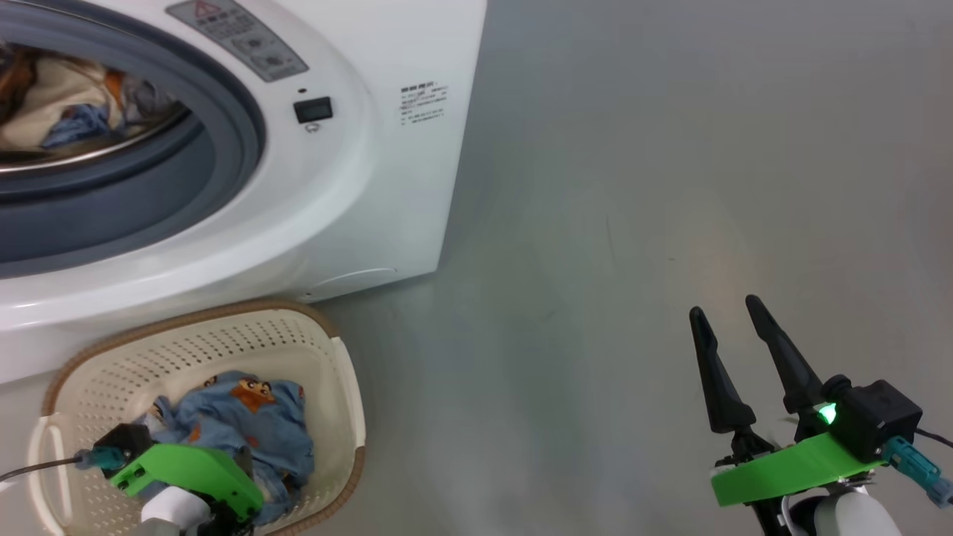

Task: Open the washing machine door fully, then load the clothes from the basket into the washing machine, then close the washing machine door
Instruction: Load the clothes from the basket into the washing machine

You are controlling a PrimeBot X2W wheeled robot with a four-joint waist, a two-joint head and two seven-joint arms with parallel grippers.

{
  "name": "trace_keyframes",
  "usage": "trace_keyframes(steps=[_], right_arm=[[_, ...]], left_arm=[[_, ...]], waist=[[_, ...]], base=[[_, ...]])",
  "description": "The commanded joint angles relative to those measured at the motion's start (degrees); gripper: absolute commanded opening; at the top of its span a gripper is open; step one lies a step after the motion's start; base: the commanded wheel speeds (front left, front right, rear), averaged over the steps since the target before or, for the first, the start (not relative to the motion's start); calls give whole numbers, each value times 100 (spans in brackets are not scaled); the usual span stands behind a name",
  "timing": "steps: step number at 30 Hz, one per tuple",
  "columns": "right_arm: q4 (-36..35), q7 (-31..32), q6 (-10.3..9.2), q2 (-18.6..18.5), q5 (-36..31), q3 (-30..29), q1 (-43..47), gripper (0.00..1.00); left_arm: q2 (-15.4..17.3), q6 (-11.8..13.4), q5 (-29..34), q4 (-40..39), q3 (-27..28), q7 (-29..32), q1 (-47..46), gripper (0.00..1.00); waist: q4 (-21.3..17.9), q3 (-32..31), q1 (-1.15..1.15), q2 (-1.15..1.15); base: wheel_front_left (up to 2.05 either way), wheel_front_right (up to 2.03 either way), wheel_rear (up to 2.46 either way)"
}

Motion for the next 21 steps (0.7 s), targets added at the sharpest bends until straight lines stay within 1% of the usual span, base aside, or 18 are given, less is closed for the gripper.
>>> trace_keyframes(steps=[1, 12, 21], right_arm=[[-131, -27, 8, -46, 78, 151, -106, 100], [-158, -27, 8, -57, 103, 231, -349, 100], [-180, -27, 8, -73, 131, 280, -564, 100]], left_arm=[[186, -4, -63, 87, 194, 5, -141, 100], [264, -66, -426, 1277, 439, 190, -892, 100], [322, -48, -588, 1919, 544, 179, -1364, 100]], waist=[[-98, 140, 0, 0], [-272, 625, 0, 0], [-357, 1091, 0, 0]], base=[[0, 0, 0], [0, 0, 0], [0, 0, 0]])
